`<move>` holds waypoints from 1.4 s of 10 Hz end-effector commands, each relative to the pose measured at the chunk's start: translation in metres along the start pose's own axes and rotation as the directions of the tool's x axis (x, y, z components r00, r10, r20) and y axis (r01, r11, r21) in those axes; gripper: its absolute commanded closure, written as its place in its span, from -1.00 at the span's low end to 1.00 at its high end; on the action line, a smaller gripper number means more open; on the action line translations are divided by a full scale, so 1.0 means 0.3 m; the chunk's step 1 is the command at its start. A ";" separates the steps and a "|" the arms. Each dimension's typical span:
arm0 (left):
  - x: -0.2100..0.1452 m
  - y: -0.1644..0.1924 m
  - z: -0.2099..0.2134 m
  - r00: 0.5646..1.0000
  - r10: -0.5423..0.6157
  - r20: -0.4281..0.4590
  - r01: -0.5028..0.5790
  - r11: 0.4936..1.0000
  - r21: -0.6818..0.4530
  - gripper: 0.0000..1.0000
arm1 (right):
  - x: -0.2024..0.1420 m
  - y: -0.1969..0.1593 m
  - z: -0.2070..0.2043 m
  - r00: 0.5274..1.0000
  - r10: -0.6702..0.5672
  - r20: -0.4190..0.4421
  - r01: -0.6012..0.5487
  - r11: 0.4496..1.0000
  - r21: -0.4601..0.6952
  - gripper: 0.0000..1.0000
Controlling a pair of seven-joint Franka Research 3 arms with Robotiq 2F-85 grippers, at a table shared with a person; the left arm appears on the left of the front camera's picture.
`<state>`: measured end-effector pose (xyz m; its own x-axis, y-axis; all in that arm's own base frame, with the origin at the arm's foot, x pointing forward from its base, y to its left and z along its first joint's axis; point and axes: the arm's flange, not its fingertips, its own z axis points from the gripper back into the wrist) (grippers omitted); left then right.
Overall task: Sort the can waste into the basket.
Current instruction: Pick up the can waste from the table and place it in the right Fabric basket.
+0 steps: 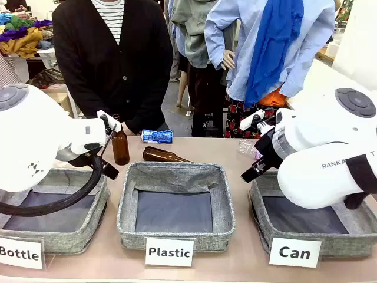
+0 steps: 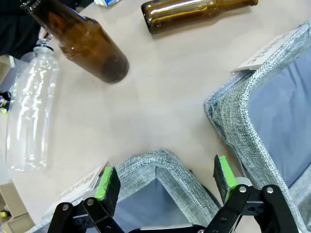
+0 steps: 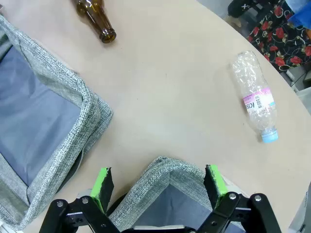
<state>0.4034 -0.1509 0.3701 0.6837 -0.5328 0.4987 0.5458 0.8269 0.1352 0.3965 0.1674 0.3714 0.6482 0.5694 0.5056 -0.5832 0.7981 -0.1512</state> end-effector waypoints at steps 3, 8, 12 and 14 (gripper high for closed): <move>0.000 0.000 0.000 1.000 0.000 0.000 0.000 1.000 0.000 -1.00 | 0.000 0.000 0.000 1.000 0.000 0.000 0.000 1.000 0.000 -1.00; 0.000 0.000 0.000 1.000 0.000 0.000 0.000 1.000 0.000 -1.00 | 0.000 0.000 0.000 1.000 0.000 0.000 0.000 1.000 0.000 -1.00; 0.000 0.000 0.000 1.000 0.000 0.000 0.000 1.000 0.000 -1.00 | 0.000 0.000 0.000 1.000 0.000 0.000 0.000 1.000 0.000 -1.00; 0.029 -0.014 0.083 0.998 -0.026 0.062 0.027 1.000 -0.015 -1.00 | 0.026 -0.003 0.060 1.000 -0.012 -0.010 0.013 0.998 0.061 -1.00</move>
<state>0.4028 -0.1536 0.3768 0.6722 -0.5341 0.5127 0.5492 0.8241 0.1385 0.3955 0.1697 0.3742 0.6542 0.5649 0.5029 -0.5837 0.7999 -0.1394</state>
